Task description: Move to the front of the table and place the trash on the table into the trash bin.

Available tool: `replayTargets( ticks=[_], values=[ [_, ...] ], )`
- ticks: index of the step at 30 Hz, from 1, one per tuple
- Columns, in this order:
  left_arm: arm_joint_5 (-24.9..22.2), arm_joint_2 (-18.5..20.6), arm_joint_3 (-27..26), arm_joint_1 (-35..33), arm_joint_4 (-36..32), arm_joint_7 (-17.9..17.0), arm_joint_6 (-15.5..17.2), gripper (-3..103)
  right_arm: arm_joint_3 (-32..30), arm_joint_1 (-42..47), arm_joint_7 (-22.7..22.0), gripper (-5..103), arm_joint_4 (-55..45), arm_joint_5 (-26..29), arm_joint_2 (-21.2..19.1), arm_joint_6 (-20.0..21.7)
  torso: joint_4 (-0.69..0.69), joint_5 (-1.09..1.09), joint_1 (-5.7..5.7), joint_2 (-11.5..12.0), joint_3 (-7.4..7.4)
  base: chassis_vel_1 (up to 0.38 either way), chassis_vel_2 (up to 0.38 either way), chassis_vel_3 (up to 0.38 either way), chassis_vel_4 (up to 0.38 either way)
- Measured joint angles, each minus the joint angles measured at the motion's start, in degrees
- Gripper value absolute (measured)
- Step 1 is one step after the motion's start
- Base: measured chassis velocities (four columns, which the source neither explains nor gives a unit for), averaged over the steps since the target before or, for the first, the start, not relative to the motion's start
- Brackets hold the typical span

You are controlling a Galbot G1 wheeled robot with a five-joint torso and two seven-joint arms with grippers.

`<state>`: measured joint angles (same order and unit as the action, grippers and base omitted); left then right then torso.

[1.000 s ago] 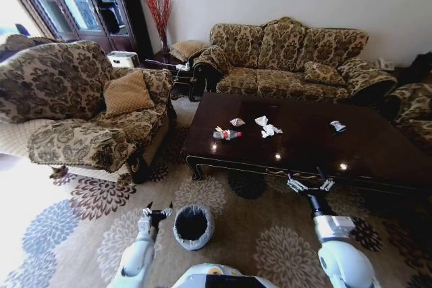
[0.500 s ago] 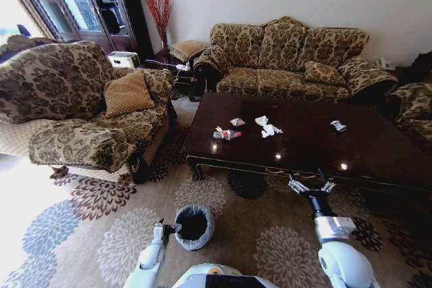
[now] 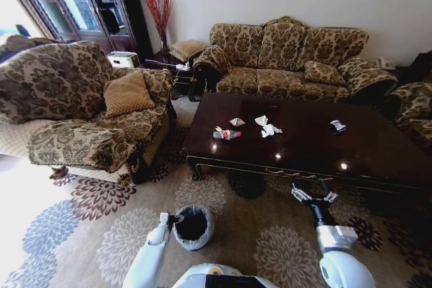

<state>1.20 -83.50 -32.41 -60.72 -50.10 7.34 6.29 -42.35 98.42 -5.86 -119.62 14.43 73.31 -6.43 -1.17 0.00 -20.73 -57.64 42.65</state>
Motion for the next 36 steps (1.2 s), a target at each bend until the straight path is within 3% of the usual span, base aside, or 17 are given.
replayTargets(
  ticks=[5, 9, 11, 12, 15, 17, 24, 26, 27, 29, 30, 32, 33, 36],
  values=[
    [1.4, 0.0, -0.3, 0.0, 1.3, 0.5, -0.4, 102, 0.4, -0.4, -0.2, 100, 0.1, -0.1, 0.1, 0.0, 0.00, 0.00, 0.00, 0.0, 0.00, 0.000, 0.000, 0.000, 0.000],
    [1.7, -0.4, -0.8, 0.1, 1.9, 0.5, -0.5, 95, 0.5, -0.9, -0.6, 100, 0.1, -0.2, 0.0, 0.0, -0.01, 0.00, 0.00, 0.0, 0.00, 0.000, 0.000, 0.000, 0.000],
    [1.9, -0.6, -0.8, 0.1, 1.9, 0.6, -0.5, 85, 0.5, -1.1, -0.7, 100, 0.1, -0.2, -0.1, 0.0, 0.00, 0.00, 0.00, 0.0, 0.00, 0.000, 0.000, 0.000, 0.000],
    [1.9, -0.6, -0.8, 0.1, 1.9, 0.6, -0.5, 85, 0.5, -1.1, -0.7, 100, 0.1, -0.2, -0.1, 0.0, 0.00, 0.00, 0.00, 0.0, 0.00, 0.000, 0.000, 0.000, 0.000],
    [2.6, -0.9, -0.8, 0.1, 2.0, 1.1, -0.5, 68, 0.4, -1.3, -1.0, 100, 0.1, -0.3, -0.1, 0.0, 0.00, 0.00, 0.00, 0.0, 0.00, 0.000, 0.000, 0.000, 0.000],
    [2.8, -0.9, -0.9, 0.0, 2.0, 1.3, -0.5, 68, 0.5, -1.3, -1.1, 100, 0.1, -0.3, 0.0, 0.0, 0.00, 0.00, 0.00, 0.0, 0.00, 0.000, 0.000, 0.000, 0.000],
    [3.3, -0.6, -1.1, -0.8, 1.6, 2.4, -0.6, 35, 0.6, -1.5, -1.3, 100, 0.4, -0.3, 0.1, -0.1, 0.00, 0.00, 0.00, 0.0, 0.00, 0.000, 0.000, 0.000, 0.000],
    [3.3, -0.6, -1.1, -0.9, 1.6, 2.5, -0.6, 35, 0.7, -1.6, -1.3, 100, 0.4, -0.4, 0.1, -0.1, 0.00, 0.00, 0.00, 0.0, 0.00, 0.000, 0.000, 0.000, 0.000],
    [3.5, -0.6, -1.1, -1.1, 1.6, 2.6, -0.6, 24, 0.8, -1.7, -1.3, 100, 0.4, -0.4, 0.3, -0.2, 0.00, -0.01, 0.00, 0.0, 0.00, 0.000, 0.000, 0.000, 0.000],
    [3.6, -0.7, -1.1, -1.2, 1.7, 2.8, -0.6, 24, 0.9, -1.7, -1.3, 100, 0.4, -0.5, 0.4, -0.2, 0.00, 0.00, 0.00, 0.0, 0.00, 0.000, 0.000, 0.000, 0.000],
    [3.8, -0.7, -1.1, -1.6, 1.7, 2.9, -0.8, 14, 1.0, -1.7, -1.2, 100, 0.4, -0.7, 0.5, -0.3, 0.00, 0.00, 0.00, 0.0, 0.00, 0.000, 0.000, 0.000, 0.000],
    [3.8, -0.7, -1.1, -1.8, 1.7, 2.9, -0.8, 14, 1.0, -1.7, -1.2, 100, 0.5, -0.8, 0.5, -0.4, 0.00, 0.00, 0.00, 0.0, 0.00, 0.000, 0.000, 0.000, 0.000],
    [3.8, -0.7, -1.2, -2.0, 1.6, 3.0, -0.9, 4, 1.0, -1.8, -1.2, 100, 0.6, -0.8, 0.5, -0.4, 0.00, -0.01, 0.00, 0.0, 0.00, 0.000, 0.000, 0.000, 0.000],
    [3.9, -0.7, -1.1, -2.3, 1.6, 3.3, -1.1, 3, 1.0, -2.0, -1.2, 100, 0.9, -1.0, 0.5, -0.6, 0.00, 0.00, 0.00, 0.0, 0.00, 0.000, 0.000, 0.000, 0.000]
  ],
)
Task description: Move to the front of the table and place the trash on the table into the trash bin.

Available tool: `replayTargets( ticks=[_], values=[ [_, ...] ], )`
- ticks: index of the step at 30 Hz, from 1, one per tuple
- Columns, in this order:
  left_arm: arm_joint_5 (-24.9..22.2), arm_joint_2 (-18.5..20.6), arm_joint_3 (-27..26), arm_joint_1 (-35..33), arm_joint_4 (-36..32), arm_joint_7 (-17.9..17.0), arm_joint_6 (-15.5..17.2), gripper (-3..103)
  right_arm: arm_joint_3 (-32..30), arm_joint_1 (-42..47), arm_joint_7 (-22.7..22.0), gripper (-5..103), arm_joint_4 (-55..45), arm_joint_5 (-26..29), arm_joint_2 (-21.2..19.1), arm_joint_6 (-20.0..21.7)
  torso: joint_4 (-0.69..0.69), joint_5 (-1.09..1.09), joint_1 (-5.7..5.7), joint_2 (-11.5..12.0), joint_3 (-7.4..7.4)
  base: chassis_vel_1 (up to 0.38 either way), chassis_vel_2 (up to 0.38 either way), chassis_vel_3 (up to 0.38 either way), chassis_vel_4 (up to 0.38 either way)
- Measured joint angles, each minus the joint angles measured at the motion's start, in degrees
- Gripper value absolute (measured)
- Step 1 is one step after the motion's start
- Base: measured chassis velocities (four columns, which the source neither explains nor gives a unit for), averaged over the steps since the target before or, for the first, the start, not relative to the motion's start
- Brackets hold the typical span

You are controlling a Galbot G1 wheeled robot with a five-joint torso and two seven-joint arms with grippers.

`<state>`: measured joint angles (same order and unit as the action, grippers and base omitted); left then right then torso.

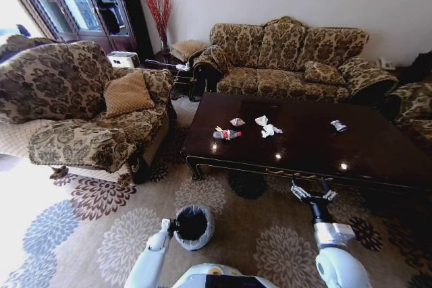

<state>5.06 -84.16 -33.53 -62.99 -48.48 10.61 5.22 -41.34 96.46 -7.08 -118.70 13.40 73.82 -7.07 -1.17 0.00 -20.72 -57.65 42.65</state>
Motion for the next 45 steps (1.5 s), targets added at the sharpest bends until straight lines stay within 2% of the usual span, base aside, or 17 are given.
replayTargets(
  ticks=[9, 16, 20, 21, 23, 26, 27, 29, 30, 32, 33, 34, 36, 37, 41, 42, 45],
  values=[
    [-0.2, -0.2, -0.3, 0.1, 1.0, -0.7, -1.4, 3, 0.2, -0.8, 0.2, 100, 0.9, -0.6, 0.0, -0.7, 0.00, 0.00, 0.00, 0.0, 0.00, 0.000, 0.000, 0.000, 0.000],
    [-2.1, 0.1, -0.4, -1.2, -1.5, -2.5, -3.6, 3, 0.6, -2.8, 0.2, 100, 1.1, -0.8, -0.2, 0.3, -0.01, 0.06, 0.00, 0.0, 0.01, 0.000, 0.000, 0.000, 0.000],
    [-5.3, 1.4, -0.4, -4.9, -11.5, -4.2, -3.4, 3, 0.9, -4.8, 0.2, 100, 1.3, -0.9, -0.6, 1.2, -0.02, -0.02, 0.00, 0.0, 0.01, 0.000, 0.000, 0.000, 0.000],
    [-5.3, 1.4, -0.4, -4.9, -11.5, -4.2, -3.4, 3, 0.9, -4.8, 0.2, 100, 1.3, -0.9, -0.6, 1.2, -0.02, -0.02, 0.00, 0.0, 0.01, 0.000, 0.000, 0.000, 0.000],
    [-7.4, 1.9, -0.5, -9.2, -21.9, -4.4, -2.3, 3, 1.2, -6.2, 0.5, 100, 2.1, -1.5, -1.4, 1.2, 0.01, 0.01, 0.00, 0.0, 0.01, 0.000, 0.000, 0.000, 0.000],
    [-8.5, 1.8, -1.4, -13.7, -33.4, -4.5, -1.7, 3, 1.2, -7.5, 1.1, 100, 2.6, -1.4, -2.6, 1.8, -0.01, -0.02, 0.00, 0.0, 0.01, 0.000, 0.000, 0.000, 0.000],
    [-8.5, 1.8, -1.4, -13.7, -33.4, -4.5, -1.7, 3, 1.2, -7.5, 1.1, 100, 2.6, -1.4, -2.6, 1.8, -0.01, -0.02, 0.00, 0.0, 0.01, 0.000, 0.000, 0.000, 0.000],
    [-10.9, 1.6, -2.5, -18.2, -45.2, -3.8, -0.6, 3, 1.4, -8.9, 1.9, 100, 3.0, 0.2, -3.7, 3.3, 0.00, 0.00, 0.00, 0.0, 0.00, 0.000, 0.000, 0.000, 0.000],
    [-11.0, 1.6, -2.5, -18.3, -45.7, -3.8, -0.5, 3, 1.4, -9.0, 1.9, 100, 3.1, 0.4, -3.8, 3.4, 0.00, 0.00, 0.00, 0.0, 0.00, 0.000, 0.000, 0.000, 0.000],
    [-13.0, 1.5, -3.0, -21.8, -55.3, -3.3, 1.7, 3, 1.4, -10.2, 2.0, 100, 3.6, 2.6, -4.6, 5.3, 0.00, -0.01, 0.00, 0.0, 0.00, 0.000, 0.000, 0.000, 0.000],
    [-13.0, 1.5, -3.0, -21.8, -55.3, -3.3, 1.7, 3, 1.4, -10.2, 2.0, 100, 3.6, 2.6, -4.6, 5.3, 0.00, -0.01, 0.00, 0.0, 0.00, 0.000, 0.000, 0.000, 0.000],
    [-13.8, 1.9, -3.3, -24.6, -62.5, -3.2, 3.3, 3, 1.1, -10.9, 2.0, 100, 4.0, 3.6, -5.0, 6.0, 0.02, 0.00, 0.00, 0.0, 0.00, 0.000, 0.000, 0.000, 0.000],
    [-14.2, 2.5, -4.2, -28.2, -69.9, -3.3, 5.4, 3, 0.7, -11.9, 2.0, 100, 4.5, 4.3, -5.5, 6.6, 0.00, -0.03, 0.00, 0.0, 0.00, 0.000, 0.000, 0.000, 0.000],
    [-14.2, 2.5, -4.2, -28.2, -69.9, -3.3, 5.4, 3, 0.7, -11.9, 2.0, 100, 4.5, 4.3, -5.5, 6.6, 0.00, -0.03, 0.00, 0.0, 0.00, 0.000, 0.000, 0.000, 0.000],
    [-14.2, 2.7, -5.2, -32.0, -80.6, -5.1, 9.5, 3, 0.3, -13.8, 2.0, 100, 5.4, 5.9, -5.9, 8.1, -0.01, -0.01, 0.00, 0.0, 0.00, 0.000, 0.000, 0.000, 0.000],
    [-14.2, 2.7, -5.2, -32.0, -80.6, -5.1, 9.5, 3, 0.3, -13.8, 2.0, 100, 5.4, 5.9, -5.9, 8.1, -0.01, -0.01, 0.00, 0.0, 0.00, 0.000, 0.000, 0.000, 0.000],
    [-14.2, 2.3, -4.9, -32.7, -88.2, -8.5, 12.5, 3, 0.0, -14.2, 2.5, 100, 5.7, 6.3, -5.9, 7.7, -0.01, -0.01, 0.00, 0.0, 0.00, 0.000, 0.000, 0.000, 0.000]
  ],
)
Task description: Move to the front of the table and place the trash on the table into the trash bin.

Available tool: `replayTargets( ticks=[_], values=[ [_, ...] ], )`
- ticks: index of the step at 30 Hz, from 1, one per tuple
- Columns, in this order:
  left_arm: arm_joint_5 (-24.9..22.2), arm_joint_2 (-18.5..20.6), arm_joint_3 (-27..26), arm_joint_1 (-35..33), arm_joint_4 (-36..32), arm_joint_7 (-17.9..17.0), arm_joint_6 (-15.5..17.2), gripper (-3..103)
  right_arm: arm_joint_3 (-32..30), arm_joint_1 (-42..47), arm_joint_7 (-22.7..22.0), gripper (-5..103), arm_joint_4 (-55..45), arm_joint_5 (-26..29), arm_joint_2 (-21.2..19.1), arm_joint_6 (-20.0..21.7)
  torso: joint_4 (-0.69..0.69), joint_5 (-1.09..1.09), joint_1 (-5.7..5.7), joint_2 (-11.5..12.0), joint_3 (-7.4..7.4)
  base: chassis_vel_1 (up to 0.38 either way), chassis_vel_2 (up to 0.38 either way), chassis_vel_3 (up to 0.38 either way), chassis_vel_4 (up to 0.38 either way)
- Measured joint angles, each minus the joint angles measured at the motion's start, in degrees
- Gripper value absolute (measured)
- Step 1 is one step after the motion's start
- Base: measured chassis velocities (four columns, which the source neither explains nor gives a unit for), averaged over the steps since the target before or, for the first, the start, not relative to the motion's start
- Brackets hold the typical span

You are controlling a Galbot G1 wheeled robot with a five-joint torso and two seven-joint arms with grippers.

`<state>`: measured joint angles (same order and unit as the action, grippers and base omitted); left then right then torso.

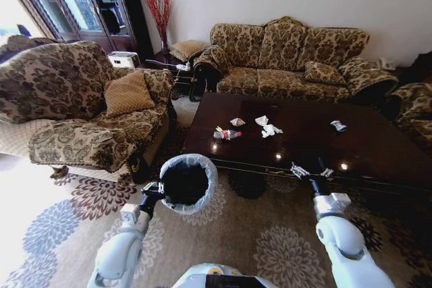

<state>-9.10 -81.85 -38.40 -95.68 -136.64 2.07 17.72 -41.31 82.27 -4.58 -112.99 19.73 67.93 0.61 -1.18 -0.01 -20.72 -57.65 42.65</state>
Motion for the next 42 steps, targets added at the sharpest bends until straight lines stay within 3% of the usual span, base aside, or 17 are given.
replayTargets(
  ticks=[7, 16, 27, 42],
  values=[
    [2.5, -1.3, 0.0, -1.3, -5.2, -2.8, -2.9, 3, -2.3, 3.3, 1.7, 100, -4.6, 0.3, 0.4, -0.1, 0.00, 0.01, 0.00, 0.0, 0.00, 0.000, 0.000, 0.000, 0.000],
    [0.7, -0.9, 0.1, -1.2, -6.2, -6.0, -3.7, 3, -2.4, 5.9, 2.9, 100, -8.7, -0.2, 2.3, -1.7, 0.01, 0.00, 0.01, 0.0, 0.00, 0.000, 0.000, 0.000, 0.000],
    [0.8, -1.6, 0.7, -0.3, -5.6, -5.0, -4.4, 3, -0.9, 5.7, 3.7, 100, -8.7, -2.8, 3.8, -1.0, 0.01, 0.00, 0.02, 0.0, 0.00, -0.094, 0.094, 0.090, -0.085],
    [1.0, -1.7, 1.0, 0.1, -4.6, -4.4, -4.6, 3, -0.5, 5.5, 6.6, 100, -8.0, -2.3, 4.2, -0.7, 0.01, 0.00, -0.06, 0.0, 0.03, -0.125, 0.198, 0.190, -0.117]
  ],
)
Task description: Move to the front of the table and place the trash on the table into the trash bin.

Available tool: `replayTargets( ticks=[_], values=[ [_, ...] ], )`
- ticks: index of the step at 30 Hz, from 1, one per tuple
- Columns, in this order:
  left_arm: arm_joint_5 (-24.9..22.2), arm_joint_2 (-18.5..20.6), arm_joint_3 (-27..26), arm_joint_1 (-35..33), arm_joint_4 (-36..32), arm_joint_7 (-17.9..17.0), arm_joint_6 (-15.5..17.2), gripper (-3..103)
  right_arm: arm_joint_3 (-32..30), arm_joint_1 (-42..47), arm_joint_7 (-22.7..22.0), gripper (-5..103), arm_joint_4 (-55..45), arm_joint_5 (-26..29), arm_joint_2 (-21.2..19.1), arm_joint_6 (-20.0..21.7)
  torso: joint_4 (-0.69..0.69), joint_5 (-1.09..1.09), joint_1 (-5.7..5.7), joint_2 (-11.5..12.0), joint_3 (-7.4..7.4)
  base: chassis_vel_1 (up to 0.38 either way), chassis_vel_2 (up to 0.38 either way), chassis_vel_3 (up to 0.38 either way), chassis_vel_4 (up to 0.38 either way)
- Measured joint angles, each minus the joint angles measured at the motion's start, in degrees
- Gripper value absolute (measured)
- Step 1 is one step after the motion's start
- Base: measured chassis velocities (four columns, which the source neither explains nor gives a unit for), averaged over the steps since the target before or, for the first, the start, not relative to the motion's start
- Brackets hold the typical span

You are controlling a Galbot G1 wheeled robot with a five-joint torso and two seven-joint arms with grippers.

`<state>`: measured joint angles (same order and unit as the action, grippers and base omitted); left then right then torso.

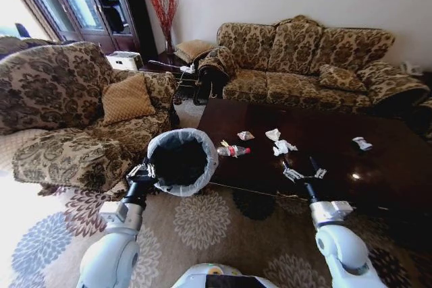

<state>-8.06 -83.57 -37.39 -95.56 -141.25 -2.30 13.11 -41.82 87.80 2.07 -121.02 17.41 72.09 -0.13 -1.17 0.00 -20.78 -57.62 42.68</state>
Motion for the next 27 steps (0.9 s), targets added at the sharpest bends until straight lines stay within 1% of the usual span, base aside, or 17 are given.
replayTargets(
  ticks=[6, 11, 19, 27],
  values=[
    [0.0, 0.0, 0.0, -0.1, 0.0, 0.1, 0.0, 3, 0.0, 0.1, 0.0, 100, 0.0, 0.0, 0.0, 0.0, 0.01, 0.00, 0.15, -0.1, -0.06, 0.117, 0.032, 0.040, 0.109],
    [0.1, 0.0, 0.0, 0.0, 0.0, 0.0, 0.0, 3, 0.0, 0.0, 0.0, 100, 0.0, 0.1, 0.0, -0.1, -0.03, 0.02, 0.08, 0.0, -0.03, 0.110, 0.096, 0.073, 0.093],
    [0.0, 0.0, 0.0, 0.0, 0.1, 0.1, 0.0, 3, 0.0, 0.0, -0.1, 100, 0.0, 0.1, 0.0, -0.1, 0.01, -0.01, 0.06, 0.0, -0.02, 0.005, 0.022, 0.025, 0.002],
    [0.0, 0.0, 0.0, 0.0, 0.1, 0.1, 0.0, 3, 0.0, 0.0, -0.1, 100, 0.0, 0.1, 0.0, -0.1, 0.00, 0.01, 0.06, 0.0, -0.02, 0.000, 0.000, 0.000, 0.000]
  ],
)
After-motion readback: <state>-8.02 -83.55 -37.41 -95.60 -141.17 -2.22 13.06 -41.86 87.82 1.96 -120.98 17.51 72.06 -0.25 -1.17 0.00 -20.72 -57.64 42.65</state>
